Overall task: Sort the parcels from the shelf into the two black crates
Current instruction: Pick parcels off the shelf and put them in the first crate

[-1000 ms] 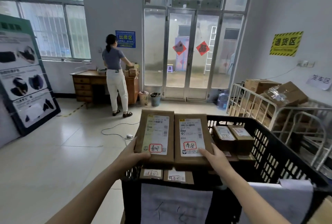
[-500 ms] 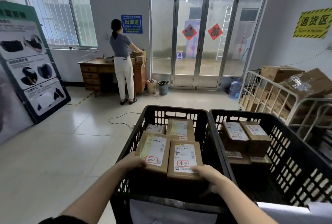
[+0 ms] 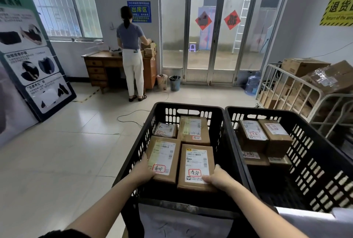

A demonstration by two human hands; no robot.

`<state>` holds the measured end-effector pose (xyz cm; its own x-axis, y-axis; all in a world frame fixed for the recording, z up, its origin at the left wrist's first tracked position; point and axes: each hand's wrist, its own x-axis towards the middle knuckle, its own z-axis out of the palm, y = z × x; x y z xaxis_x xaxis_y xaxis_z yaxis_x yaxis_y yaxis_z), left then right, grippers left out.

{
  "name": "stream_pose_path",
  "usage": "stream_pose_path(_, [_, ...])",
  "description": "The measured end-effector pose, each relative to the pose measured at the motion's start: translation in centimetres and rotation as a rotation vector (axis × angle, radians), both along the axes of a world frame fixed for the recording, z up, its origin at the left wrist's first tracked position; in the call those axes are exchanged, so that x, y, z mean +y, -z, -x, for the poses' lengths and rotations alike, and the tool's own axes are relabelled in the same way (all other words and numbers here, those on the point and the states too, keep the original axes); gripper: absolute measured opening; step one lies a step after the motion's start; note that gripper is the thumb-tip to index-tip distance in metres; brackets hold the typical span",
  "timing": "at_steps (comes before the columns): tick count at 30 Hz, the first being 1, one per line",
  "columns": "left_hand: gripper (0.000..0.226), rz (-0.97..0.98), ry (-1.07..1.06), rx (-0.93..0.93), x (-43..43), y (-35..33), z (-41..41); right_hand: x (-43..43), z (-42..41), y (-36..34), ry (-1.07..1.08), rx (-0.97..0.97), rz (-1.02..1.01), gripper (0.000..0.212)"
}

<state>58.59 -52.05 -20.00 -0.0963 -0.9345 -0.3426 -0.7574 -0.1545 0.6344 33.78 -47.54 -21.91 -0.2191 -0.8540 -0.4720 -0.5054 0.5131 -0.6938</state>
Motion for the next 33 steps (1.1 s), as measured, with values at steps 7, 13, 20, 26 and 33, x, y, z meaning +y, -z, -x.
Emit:
stream_pose_path(7, [0.093,0.226,0.364,-0.353,-1.0,-0.9,0.7,-0.1,-1.0,-1.3,-0.439,0.542,0.271,0.086])
stream_pose_path(13, [0.090,0.163,0.452,-0.465,-2.1,-0.7,0.9,-0.6,-0.9,-0.7,-0.548,0.651,0.197,0.083])
stream_pose_path(20, [0.093,0.153,0.486,-0.520,-2.2,-0.1,1.0,-1.3,-1.0,-0.2,-0.584,0.687,0.176,0.083])
stream_pose_path(26, [0.093,0.196,0.450,-0.504,-1.5,-0.7,1.0,-0.7,-1.5,-1.5,-0.571,0.716,0.142,0.080])
stream_pose_path(33, [0.087,0.458,0.383,-0.437,0.8,-2.3,1.1,1.2,-2.2,-3.0,-0.512,0.771,0.225,0.081])
